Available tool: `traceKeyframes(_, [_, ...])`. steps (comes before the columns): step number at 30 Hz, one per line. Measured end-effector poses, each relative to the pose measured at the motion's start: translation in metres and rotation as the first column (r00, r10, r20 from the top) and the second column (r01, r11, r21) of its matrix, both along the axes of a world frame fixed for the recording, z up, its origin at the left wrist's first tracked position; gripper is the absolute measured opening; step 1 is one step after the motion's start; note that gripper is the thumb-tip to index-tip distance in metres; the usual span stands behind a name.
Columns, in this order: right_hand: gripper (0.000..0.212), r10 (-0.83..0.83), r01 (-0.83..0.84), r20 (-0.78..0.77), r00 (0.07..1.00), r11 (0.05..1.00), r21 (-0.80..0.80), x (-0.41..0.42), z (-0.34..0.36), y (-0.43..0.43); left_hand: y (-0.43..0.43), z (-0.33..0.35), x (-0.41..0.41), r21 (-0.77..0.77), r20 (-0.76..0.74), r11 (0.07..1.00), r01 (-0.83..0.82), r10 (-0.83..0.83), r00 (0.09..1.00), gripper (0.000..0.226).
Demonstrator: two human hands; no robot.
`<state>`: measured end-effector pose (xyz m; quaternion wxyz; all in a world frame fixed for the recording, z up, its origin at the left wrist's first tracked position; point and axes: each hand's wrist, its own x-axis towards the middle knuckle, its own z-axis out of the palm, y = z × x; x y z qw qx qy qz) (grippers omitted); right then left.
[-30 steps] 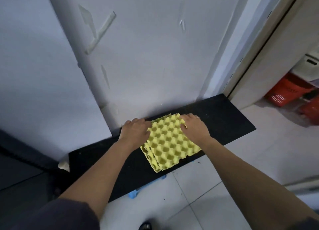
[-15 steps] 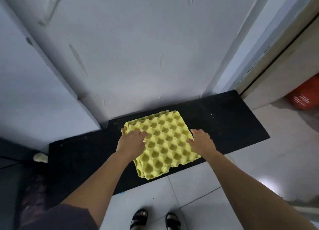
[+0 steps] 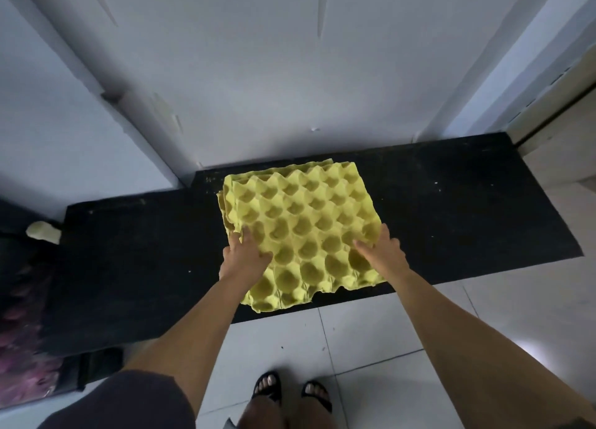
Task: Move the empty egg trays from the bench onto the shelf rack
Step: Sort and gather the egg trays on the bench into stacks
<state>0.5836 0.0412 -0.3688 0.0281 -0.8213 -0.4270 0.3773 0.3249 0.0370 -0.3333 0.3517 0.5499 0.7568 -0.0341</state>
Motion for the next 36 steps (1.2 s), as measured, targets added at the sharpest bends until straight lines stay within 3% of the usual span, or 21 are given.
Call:
traceKeyframes(6, [0.064, -0.064, 0.051, 0.067, 0.996, 0.984, 0.171, -0.004, -0.011, -0.003, 0.003, -0.011, 0.013, 0.053, -0.024, 0.990, -0.131, 0.132, 0.991, 0.060])
traceKeyframes(11, [0.060, -0.112, 0.086, 0.088, 0.990, 0.964, 0.253, -0.002, 0.029, -0.009, 0.001, 0.022, 0.016, 0.084, 0.027, 0.985, -0.149, 0.147, 0.989, 0.060])
traceKeyframes(16, [0.064, -0.126, 0.082, 0.102, 0.987, 0.931, 0.355, -0.005, 0.095, -0.008, 0.008, 0.092, 0.011, 0.174, 0.260, 0.966, -0.191, 0.142, 0.955, 0.063])
traceKeyframes(21, [0.064, -0.082, -0.042, 0.304, 0.949, 0.924, 0.379, -0.016, 0.177, -0.004, 0.013, 0.177, 0.001, 0.249, 0.267, 0.951, -0.183, 0.115, 0.957, 0.062])
traceKeyframes(29, [0.057, -0.040, -0.085, 0.205, 0.978, 0.821, 0.564, -0.045, 0.298, 0.005, 0.012, 0.303, -0.034, 0.444, 0.237, 0.877, -0.184, 0.083, 0.968, 0.061])
traceKeyframes(36, [0.061, -0.005, -0.120, 0.170, 0.985, 0.687, 0.717, -0.095, 0.387, 0.013, -0.005, 0.383, -0.078, 0.636, 0.215, 0.734, -0.240, 0.131, 0.968, 0.063])
